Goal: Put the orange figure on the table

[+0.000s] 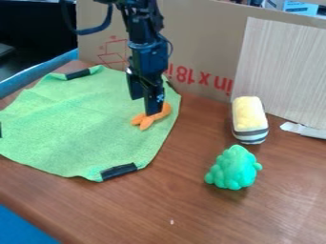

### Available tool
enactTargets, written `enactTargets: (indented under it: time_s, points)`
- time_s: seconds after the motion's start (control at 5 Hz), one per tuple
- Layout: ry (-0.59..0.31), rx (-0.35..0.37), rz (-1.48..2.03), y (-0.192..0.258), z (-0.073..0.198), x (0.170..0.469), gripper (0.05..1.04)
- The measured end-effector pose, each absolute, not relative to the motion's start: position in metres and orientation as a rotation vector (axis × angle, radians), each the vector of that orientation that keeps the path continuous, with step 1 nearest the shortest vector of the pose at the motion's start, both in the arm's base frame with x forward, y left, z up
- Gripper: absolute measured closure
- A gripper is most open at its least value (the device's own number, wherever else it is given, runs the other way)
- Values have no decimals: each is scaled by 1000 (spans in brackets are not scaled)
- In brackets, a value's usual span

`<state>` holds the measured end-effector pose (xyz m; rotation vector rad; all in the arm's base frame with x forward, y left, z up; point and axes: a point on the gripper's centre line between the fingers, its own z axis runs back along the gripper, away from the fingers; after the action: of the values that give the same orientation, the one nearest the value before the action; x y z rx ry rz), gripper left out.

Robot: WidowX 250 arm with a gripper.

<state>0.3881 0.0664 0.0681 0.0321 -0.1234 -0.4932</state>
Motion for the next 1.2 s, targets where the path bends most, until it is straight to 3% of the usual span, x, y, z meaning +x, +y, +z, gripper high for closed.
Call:
enactTargets:
  time_s: [0.2,0.6,0.8,1.2]
  points:
    - [-110,27,-470,65,61,393,139]
    - [-90,24,-413,66,46,393,712]
    - [-90,30,-411,67,43,392,832]
    - [-80,-20,-451,59,47,379,854]
